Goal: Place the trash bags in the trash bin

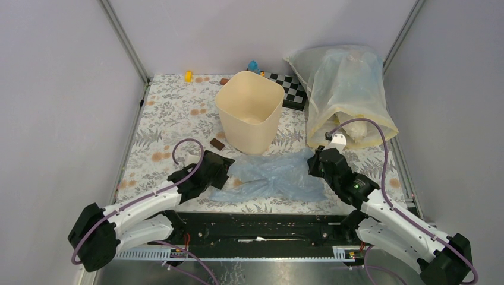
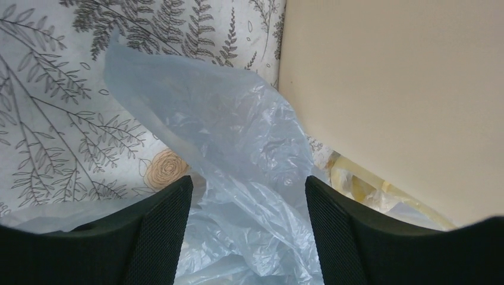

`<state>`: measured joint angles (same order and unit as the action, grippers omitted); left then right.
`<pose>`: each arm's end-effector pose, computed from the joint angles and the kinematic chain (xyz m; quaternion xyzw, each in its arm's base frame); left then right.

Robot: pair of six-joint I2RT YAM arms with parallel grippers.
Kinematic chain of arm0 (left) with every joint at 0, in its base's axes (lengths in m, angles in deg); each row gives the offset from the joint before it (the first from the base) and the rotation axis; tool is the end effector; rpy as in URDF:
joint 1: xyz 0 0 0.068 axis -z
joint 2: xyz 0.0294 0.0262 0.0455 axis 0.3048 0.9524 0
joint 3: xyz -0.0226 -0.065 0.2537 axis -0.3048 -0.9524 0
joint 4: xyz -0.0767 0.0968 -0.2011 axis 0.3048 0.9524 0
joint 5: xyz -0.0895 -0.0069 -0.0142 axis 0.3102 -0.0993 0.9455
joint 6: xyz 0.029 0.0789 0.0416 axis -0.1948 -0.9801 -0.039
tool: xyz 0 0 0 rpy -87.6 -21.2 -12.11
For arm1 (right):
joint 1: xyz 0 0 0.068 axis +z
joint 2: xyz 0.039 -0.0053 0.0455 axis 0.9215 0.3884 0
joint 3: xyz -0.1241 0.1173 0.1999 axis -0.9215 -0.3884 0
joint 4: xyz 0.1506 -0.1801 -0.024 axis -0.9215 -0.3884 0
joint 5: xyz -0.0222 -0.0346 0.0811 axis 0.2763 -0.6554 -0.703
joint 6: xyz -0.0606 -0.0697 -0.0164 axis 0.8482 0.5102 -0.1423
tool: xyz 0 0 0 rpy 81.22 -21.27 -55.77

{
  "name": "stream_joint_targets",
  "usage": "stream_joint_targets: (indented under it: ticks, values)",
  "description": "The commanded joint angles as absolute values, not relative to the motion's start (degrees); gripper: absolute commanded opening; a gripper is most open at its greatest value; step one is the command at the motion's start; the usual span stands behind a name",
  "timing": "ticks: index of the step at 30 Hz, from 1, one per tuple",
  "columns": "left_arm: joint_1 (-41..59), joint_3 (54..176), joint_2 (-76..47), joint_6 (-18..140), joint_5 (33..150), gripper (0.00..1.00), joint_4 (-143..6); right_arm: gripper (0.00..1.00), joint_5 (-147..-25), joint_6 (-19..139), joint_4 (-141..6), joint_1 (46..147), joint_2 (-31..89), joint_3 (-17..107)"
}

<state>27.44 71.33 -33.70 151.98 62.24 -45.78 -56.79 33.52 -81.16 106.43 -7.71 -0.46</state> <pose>0.1628 -0.1211 0.1626 -0.4945 0.7770 -0.2889 0.2613 0.1731 0.1013 0.2221 0.0513 0.8483 0.1664 0.5001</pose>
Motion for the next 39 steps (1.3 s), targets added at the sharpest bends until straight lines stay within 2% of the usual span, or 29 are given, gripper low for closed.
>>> stream_joint_targets:
  ticks: [1,3,8,9,11,12,16,25,33,36,39]
  values:
    - [26.11,71.84,-31.99,152.33,64.67,0.69,-51.57,0.00,-56.72,34.63,-79.42,106.16,-8.26,-0.45]
    - [25.74,71.80,-30.71,152.84,65.68,0.66,-52.02,0.00,-56.75,34.59,-79.35,106.17,-8.21,-0.44]
    - [25.25,70.00,-28.63,154.02,67.27,0.42,-54.97,0.00,-56.73,34.56,-79.33,106.18,-8.42,-0.30]
    - [24.95,69.49,-28.43,153.78,67.72,0.33,-55.76,0.00,-56.66,34.60,-79.33,106.17,-8.51,-0.40]
    - [23.85,69.07,-28.72,152.55,67.91,0.05,-55.29,0.00,-56.15,34.81,-79.46,106.17,-8.80,-0.45]
    - [23.07,69.21,-29.53,151.68,67.00,0.00,-53.71,0.00,-55.41,34.84,-79.87,106.17,-9.05,-0.45]
    - [20.81,70.50,-34.42,145.78,62.70,0.00,-48.35,0.00,-49.28,33.40,-83.53,106.10,-10.35,-0.01]
    - [14.74,69.26,-44.70,131.06,63.29,0.00,-47.70,0.00,-33.98,22.41,-94.82,106.08,-12.01,1.39]
    - [10.66,72.31,-43.93,123.28,64.57,0.00,-45.96,0.00,-33.96,22.71,-94.80,106.08,-13.65,1.36]
    - [10.56,75.01,-42.91,111.94,72.28,0.01,-50.61,0.00,-36.94,25.08,-92.90,106.08,-13.59,1.74]
    - [10.83,77.78,-40.67,102.44,86.72,0.25,-54.98,0.00,-39.94,25.86,-90.97,106.12,-12.62,2.21]
